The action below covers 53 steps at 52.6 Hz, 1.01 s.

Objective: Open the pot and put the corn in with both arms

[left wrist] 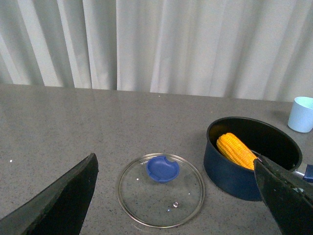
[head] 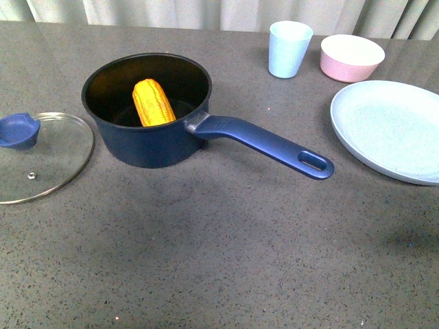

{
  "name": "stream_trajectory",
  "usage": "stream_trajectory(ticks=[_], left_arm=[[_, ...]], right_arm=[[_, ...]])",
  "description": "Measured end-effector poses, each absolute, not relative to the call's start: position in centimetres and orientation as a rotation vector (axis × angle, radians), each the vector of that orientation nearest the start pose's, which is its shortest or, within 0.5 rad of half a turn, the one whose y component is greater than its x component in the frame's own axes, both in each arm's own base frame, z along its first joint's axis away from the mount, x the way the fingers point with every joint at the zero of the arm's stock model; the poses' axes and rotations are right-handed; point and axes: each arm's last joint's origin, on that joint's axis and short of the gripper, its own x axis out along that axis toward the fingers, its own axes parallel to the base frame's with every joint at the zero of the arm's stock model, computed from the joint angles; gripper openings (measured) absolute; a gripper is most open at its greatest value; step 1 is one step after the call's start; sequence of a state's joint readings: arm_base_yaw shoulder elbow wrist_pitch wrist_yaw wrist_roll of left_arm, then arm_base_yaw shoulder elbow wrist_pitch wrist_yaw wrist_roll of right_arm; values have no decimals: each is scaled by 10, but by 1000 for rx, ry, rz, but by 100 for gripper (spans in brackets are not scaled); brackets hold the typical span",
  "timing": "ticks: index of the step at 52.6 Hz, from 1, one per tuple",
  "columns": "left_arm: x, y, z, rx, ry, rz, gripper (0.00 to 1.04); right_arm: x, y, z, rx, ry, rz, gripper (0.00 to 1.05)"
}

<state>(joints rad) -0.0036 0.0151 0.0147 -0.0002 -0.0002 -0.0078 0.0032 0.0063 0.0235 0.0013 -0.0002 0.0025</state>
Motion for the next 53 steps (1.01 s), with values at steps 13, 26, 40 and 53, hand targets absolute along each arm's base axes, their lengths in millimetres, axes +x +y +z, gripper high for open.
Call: stream_trajectory(ticks=[13, 26, 40, 53], left_arm=[[98, 0, 167, -8, 1, -3, 96], [98, 0, 167, -8, 1, -3, 96], [98, 0, 167, -8, 1, -3, 96], [98, 0, 167, -8, 1, -3, 96]], right_arm=[[97, 0, 171, 3, -19, 3, 77], [97, 0, 171, 3, -19, 3, 95], [97, 0, 171, 3, -19, 3, 96], [97, 0, 171, 3, -19, 3, 96]])
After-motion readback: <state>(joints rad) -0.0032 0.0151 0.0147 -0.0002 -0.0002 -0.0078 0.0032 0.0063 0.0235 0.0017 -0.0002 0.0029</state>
